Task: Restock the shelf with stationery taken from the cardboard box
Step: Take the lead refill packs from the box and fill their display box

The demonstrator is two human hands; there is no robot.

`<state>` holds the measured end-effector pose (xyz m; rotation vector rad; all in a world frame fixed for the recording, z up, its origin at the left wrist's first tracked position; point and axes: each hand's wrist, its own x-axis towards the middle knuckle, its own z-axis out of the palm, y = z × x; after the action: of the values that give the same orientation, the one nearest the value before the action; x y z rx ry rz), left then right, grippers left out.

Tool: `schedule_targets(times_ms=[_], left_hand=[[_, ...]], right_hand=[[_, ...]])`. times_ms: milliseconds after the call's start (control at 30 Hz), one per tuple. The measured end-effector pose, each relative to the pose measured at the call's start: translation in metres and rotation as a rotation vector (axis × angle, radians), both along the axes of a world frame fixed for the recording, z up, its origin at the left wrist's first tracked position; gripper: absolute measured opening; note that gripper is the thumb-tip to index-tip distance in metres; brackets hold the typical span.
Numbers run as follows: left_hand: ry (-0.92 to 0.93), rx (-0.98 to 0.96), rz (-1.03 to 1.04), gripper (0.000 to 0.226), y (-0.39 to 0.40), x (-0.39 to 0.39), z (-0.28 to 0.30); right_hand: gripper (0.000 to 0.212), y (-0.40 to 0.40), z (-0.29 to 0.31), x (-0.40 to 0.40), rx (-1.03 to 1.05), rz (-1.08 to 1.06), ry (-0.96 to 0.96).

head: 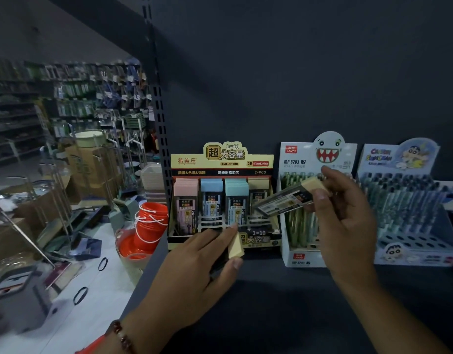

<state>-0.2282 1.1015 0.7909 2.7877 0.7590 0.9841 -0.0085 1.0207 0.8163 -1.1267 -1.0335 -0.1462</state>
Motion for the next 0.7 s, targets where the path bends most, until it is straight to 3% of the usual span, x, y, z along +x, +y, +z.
schedule_targets(times_ms=[233,567,700], left_hand=[[0.003,0.003,-0.014,0.059,0.002,0.000,-0.003],[-0.007,-0.007,-0.043,0.058,0.005,-0.001,-0.006],[-0.001,-0.010,-0.049,0.058,0.005,-0.001,-0.005]], right_hand=[[0.028,0.006,0.006,0.001,-0.092,-0.143,-0.265],[0.029,0.038,0.034,0.011,-0.405,-0.246,-0.729],[0.029,0.047,0.043,0.016,-0.513,-0.227,-0.782]])
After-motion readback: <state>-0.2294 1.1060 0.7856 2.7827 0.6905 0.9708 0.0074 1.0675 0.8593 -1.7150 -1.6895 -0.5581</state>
